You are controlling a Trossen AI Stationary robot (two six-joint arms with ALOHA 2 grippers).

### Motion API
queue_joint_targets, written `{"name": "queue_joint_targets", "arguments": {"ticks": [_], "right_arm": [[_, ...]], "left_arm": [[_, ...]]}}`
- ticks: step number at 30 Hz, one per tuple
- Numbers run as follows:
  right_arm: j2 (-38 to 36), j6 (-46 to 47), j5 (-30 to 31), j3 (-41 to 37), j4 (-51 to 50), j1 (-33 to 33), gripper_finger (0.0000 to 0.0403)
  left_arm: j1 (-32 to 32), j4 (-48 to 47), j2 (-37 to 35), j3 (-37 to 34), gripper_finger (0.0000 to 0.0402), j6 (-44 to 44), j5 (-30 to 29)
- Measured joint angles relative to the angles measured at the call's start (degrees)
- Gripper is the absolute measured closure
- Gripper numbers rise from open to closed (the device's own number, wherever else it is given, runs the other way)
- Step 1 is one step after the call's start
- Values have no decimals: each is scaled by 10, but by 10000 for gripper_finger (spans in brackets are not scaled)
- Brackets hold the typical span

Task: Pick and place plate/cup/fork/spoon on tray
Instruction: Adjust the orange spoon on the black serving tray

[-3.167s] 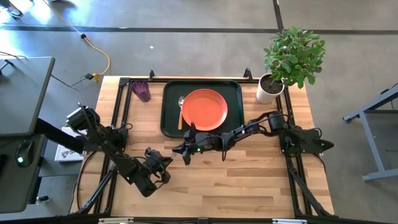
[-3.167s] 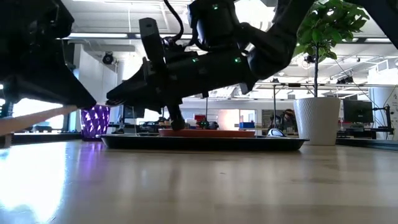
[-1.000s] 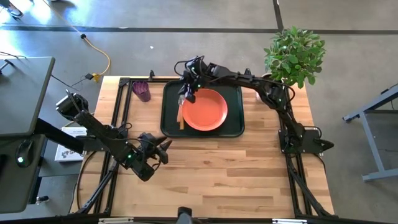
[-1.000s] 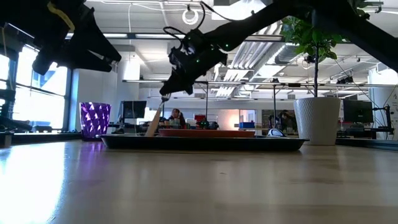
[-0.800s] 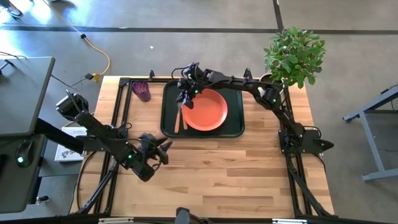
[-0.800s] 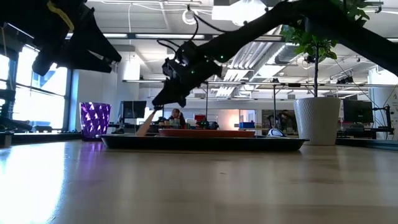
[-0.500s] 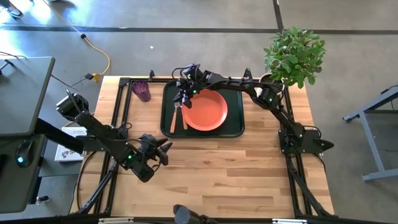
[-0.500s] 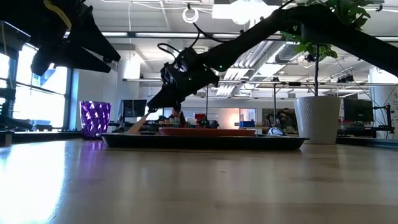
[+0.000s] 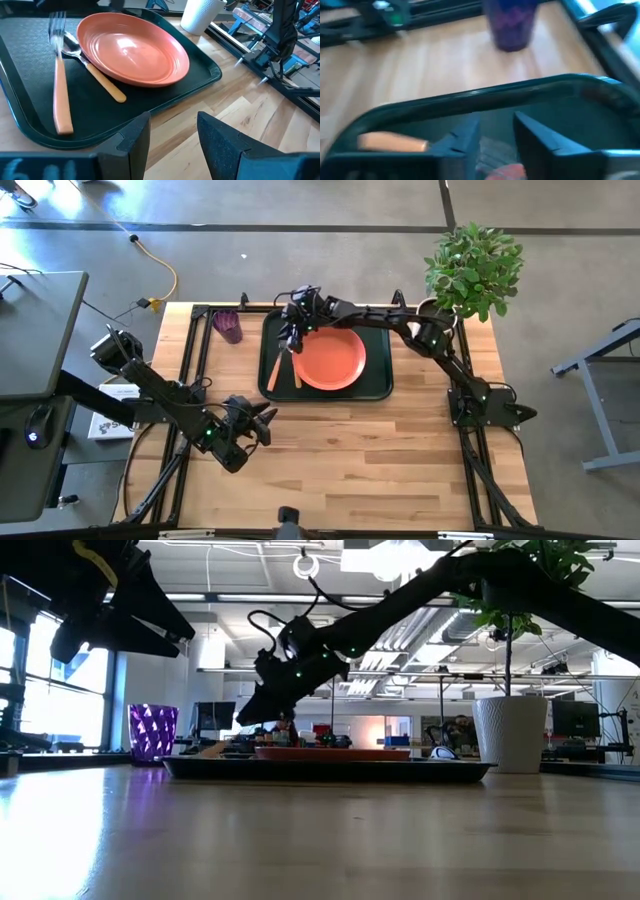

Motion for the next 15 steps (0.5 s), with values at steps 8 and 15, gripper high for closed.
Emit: {"name": "queue_joint_targets", "arguments": {"ticks": [8,15], "right_arm": [[-22,-44,112,0,-38,37,161],[-61,-134,198,0,-237,119,172]], "left_arm": [[0,-5,-1,0,248,5,2],[-9,-74,-36,2,248,5,30]]}}
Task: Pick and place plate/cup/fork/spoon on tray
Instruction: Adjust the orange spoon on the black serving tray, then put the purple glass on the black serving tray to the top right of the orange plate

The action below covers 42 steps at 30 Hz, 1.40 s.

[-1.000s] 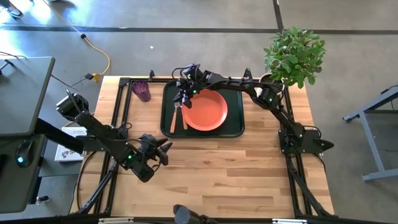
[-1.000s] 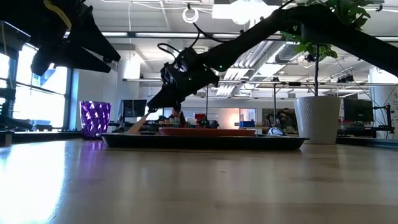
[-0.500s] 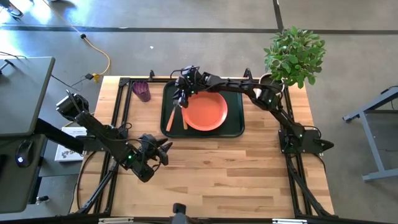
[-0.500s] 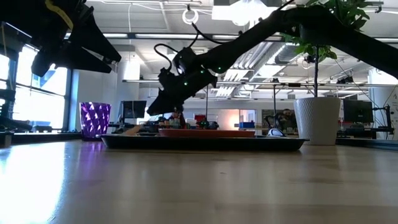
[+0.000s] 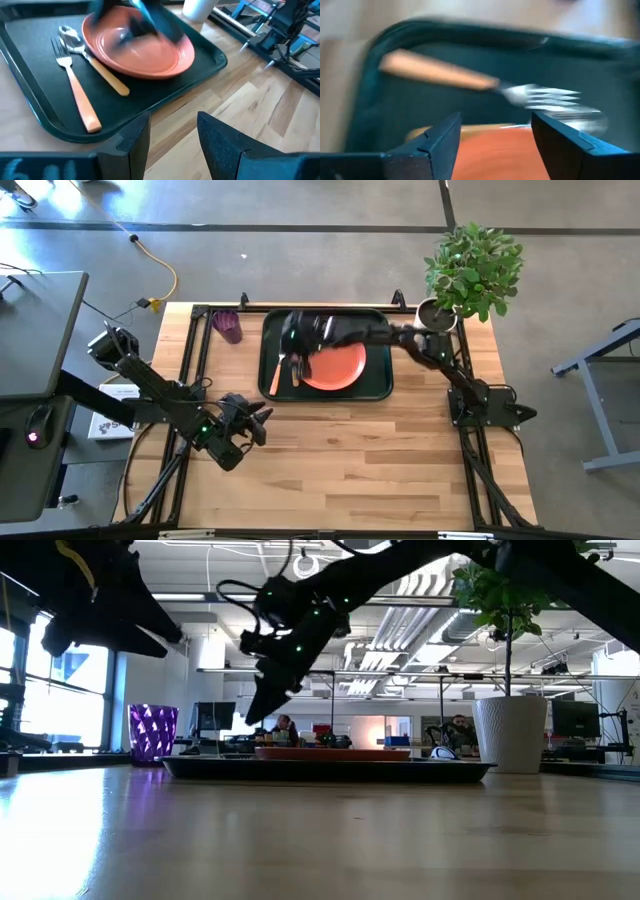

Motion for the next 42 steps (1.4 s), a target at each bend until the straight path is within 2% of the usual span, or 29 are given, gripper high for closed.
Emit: {"name": "queue_joint_targets", "arguments": {"ticks": [3,9,17,23,27,32,42], "right_arm": [[13,25,41,-1,-2,48,198],[48,40,218,-1,33,111,271],[58,101,245,0,-25,112,393],[58,111,250,0,-44,113,389],[64,116,245,0,-44,111,401],[69,103,189,2,-29,107,400],[70,95,180,2,-27,128,402]], "left_arm": [[-9,-40,-18,0,248,0,-18],[-18,-55,-37,1,248,-1,-26],[-22,-53,-37,1,248,-1,-27],[-20,-54,-37,1,248,11,-34],[-11,-54,-37,1,248,27,-35],[4,-54,-42,1,248,56,-34],[14,-55,-74,1,248,96,-23]]}}
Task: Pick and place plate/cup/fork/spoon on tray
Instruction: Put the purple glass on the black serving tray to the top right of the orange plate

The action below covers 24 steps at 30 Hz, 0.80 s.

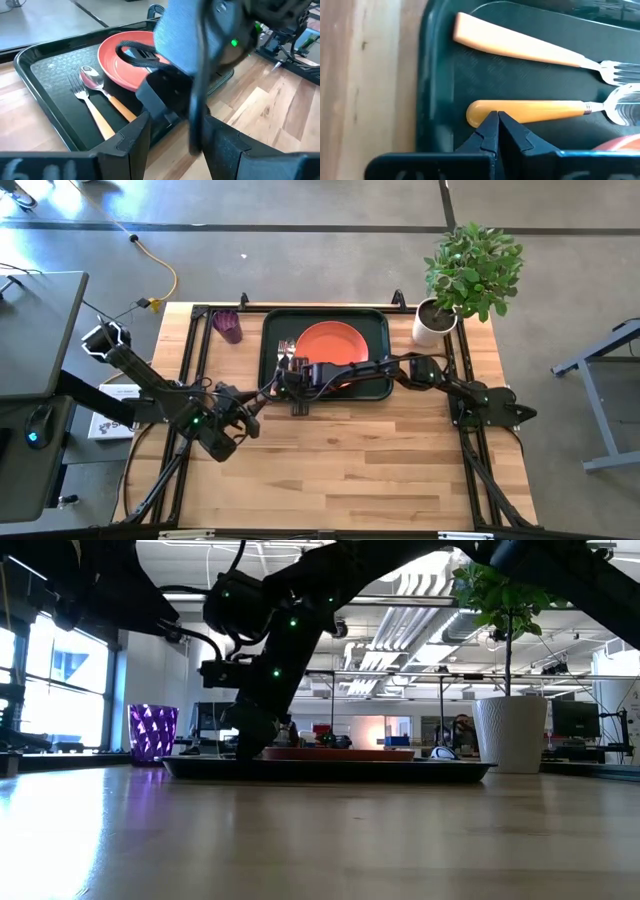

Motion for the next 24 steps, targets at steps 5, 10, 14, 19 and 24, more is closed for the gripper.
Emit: {"name": "queue_joint_targets", "arguments": {"ticks": [5,10,14,19,24], "right_arm": [[-15,9,24,-4,-10,16,402],[-45,-1,22,-4,6,18,402],[-46,-4,26,-4,25,6,402],[-47,-43,2,-4,124,-9,402],[-61,-28,-71,0,194,-32,402]], "left_arm": [[0,0,-3,0,248,4,-5],[0,4,-4,2,248,16,-23],[-4,2,-4,2,248,27,-18],[-29,-3,-28,15,248,57,-24],[-73,-8,-77,42,248,161,-69]]}}
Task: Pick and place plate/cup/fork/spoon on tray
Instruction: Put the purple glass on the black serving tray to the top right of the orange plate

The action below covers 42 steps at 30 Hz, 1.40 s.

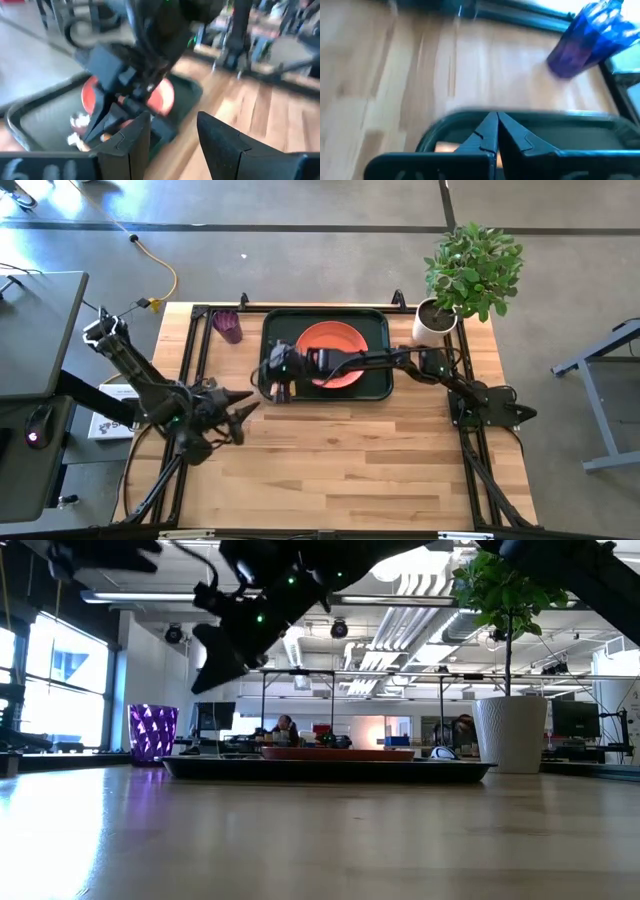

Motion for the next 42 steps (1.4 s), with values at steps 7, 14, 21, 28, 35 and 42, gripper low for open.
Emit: {"name": "queue_joint_targets", "arguments": {"ticks": [7,14,21,28,35,42], "right_arm": [[6,17,-54,-2,109,-31,399],[5,22,-90,-2,197,-77,319],[31,38,-92,2,293,-90,227],[149,24,-87,172,295,-88,205],[178,-13,-36,162,389,-89,205],[183,-2,-37,166,393,-118,205]], "left_arm": [[-8,4,-47,2,248,53,-40],[-8,5,-72,2,248,102,-75],[26,-2,-86,2,248,119,-97],[60,4,-102,2,248,118,-86],[65,4,-95,3,248,118,-52],[72,-1,-69,2,248,123,-73]]}}
